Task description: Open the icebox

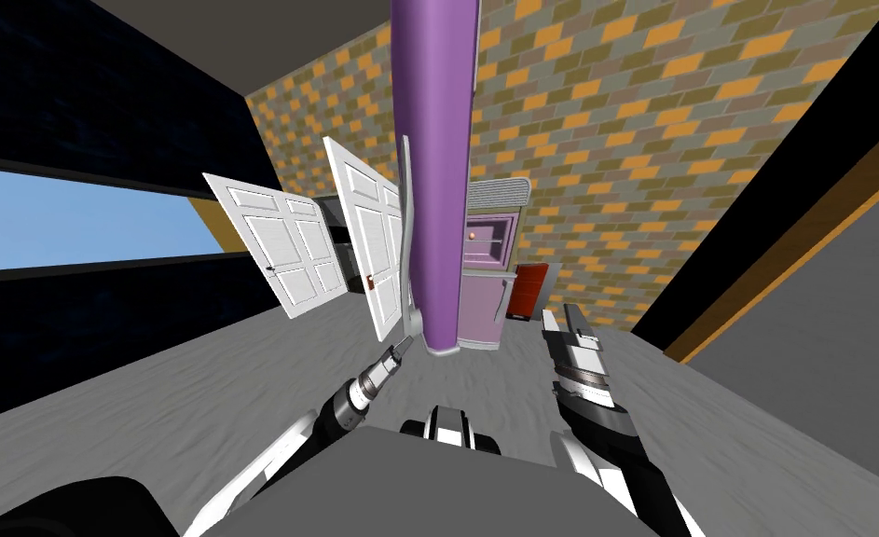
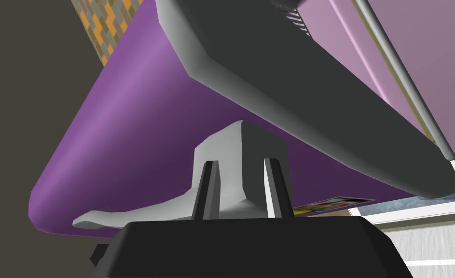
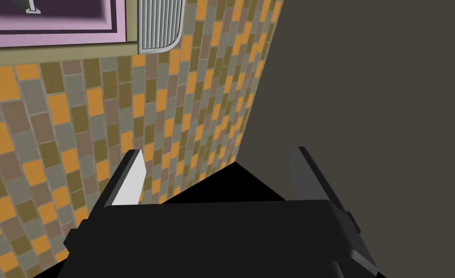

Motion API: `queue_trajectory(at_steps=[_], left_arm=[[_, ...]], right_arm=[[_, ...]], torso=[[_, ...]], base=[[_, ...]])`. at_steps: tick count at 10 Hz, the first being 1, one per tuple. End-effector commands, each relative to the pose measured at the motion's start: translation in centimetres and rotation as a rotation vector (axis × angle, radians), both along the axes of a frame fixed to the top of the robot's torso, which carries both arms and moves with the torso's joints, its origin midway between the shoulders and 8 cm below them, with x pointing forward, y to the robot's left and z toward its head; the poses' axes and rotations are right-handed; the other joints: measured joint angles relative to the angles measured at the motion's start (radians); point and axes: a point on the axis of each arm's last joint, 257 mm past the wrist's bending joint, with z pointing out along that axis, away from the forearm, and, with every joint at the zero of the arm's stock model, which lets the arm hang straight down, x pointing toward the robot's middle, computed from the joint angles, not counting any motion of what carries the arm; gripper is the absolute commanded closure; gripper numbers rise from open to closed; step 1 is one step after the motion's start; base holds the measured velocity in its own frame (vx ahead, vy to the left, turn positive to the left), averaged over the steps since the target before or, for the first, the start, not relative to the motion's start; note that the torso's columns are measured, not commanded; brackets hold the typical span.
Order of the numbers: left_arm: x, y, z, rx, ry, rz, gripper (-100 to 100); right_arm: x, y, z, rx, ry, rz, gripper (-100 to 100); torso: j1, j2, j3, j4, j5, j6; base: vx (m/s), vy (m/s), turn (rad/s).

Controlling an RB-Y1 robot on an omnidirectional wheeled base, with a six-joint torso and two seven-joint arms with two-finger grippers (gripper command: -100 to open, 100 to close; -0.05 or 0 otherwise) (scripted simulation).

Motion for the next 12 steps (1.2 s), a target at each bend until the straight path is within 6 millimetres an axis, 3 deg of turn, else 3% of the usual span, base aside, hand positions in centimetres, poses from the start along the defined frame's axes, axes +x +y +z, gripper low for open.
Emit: queue_trajectory(at_steps=[1, 9, 10, 11, 12], left_arm=[[-0.6, -0.2, 1.1, 0.000, -0.001, -0.009, -100], [-3.3, -1.4, 5.5, -0.005, 0.000, -0.055, -100], [-3.3, -1.4, 5.5, -0.005, 0.000, -0.055, -100], [-3.1, -1.2, 4.3, 0.011, 0.025, -0.047, -100], [-3.1, -1.1, 4.2, 0.014, 0.029, -0.046, 0]], right_arm=[[0.0, 0.0, 0.0, 0.000, 0.000, 0.000, 0], [0.0, 0.0, 0.0, 0.000, 0.000, 0.000, 0], [0.0, 0.0, 0.0, 0.000, 0.000, 0.000, 0], [0.0, 0.0, 0.0, 0.001, 0.000, 0.000, 0], [0.0, 0.0, 0.0, 0.001, 0.000, 0.000, 0]], torso=[[-0.009, 0.002, 0.004, -0.005, 0.000, -0.002], [-0.001, 0.020, 0.016, -0.002, 0.003, -0.004], [-0.003, 0.020, 0.014, 0.000, 0.001, -0.004], [-0.005, 0.020, 0.012, 0.002, 0.000, -0.004], [-0.005, 0.019, 0.013, -0.001, 0.000, -0.005]], base=[[0.037, -0.015, 0.069], [0.044, -0.015, 0.056], [0.016, 0.003, 0.013], [0.005, 0.002, -0.010], [0.003, 0.002, -0.010]])
